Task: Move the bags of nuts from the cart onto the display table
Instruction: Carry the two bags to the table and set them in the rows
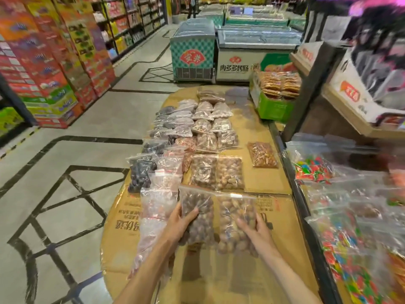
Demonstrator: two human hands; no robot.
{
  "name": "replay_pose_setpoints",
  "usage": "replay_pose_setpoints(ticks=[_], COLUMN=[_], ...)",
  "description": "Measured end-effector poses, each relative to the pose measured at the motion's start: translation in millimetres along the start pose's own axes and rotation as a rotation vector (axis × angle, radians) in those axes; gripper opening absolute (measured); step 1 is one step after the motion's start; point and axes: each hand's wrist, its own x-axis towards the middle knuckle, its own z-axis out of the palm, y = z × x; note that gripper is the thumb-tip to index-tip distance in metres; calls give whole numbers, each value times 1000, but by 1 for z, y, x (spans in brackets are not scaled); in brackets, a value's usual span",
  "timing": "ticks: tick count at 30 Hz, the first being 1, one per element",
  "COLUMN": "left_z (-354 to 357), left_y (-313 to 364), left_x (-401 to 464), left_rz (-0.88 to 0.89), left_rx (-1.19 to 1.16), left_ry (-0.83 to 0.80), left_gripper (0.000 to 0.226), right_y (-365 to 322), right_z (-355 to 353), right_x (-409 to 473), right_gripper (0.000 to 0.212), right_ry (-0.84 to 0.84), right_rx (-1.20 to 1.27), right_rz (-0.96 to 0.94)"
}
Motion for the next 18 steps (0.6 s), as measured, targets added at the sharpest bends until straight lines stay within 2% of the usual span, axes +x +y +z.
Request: replay_pose_setpoints(ticks=[2, 6, 9, 11, 14, 16, 18], left_z=[5, 15, 20, 21, 22, 26, 28], left_y=[7, 17, 19, 11, -16, -15, -10], left_x=[27, 77, 105, 118, 131, 127, 123], left_rz=[1, -4, -7, -2, 30, 26, 70], left_rx=[28, -15, -8, 124, 398, 382, 349], left_ry=[-29, -32, -31, 17, 131, 226, 271], left_gripper=[50, 54, 48, 50, 73, 78, 82], right_y=[-1, 1, 20, 17, 18, 20, 24], right_z=[-6, -18, -29, -26, -20, -18, -17], right_x=[18, 48, 73, 80, 87, 91, 93], right_gripper=[101, 106, 106, 104, 110, 114, 109], right_ry=[18, 43, 33, 27, 45, 58, 64], right_rx=[-1, 15, 28, 20, 4, -2, -4], right_rz=[39, 83, 113, 119, 108, 107, 110])
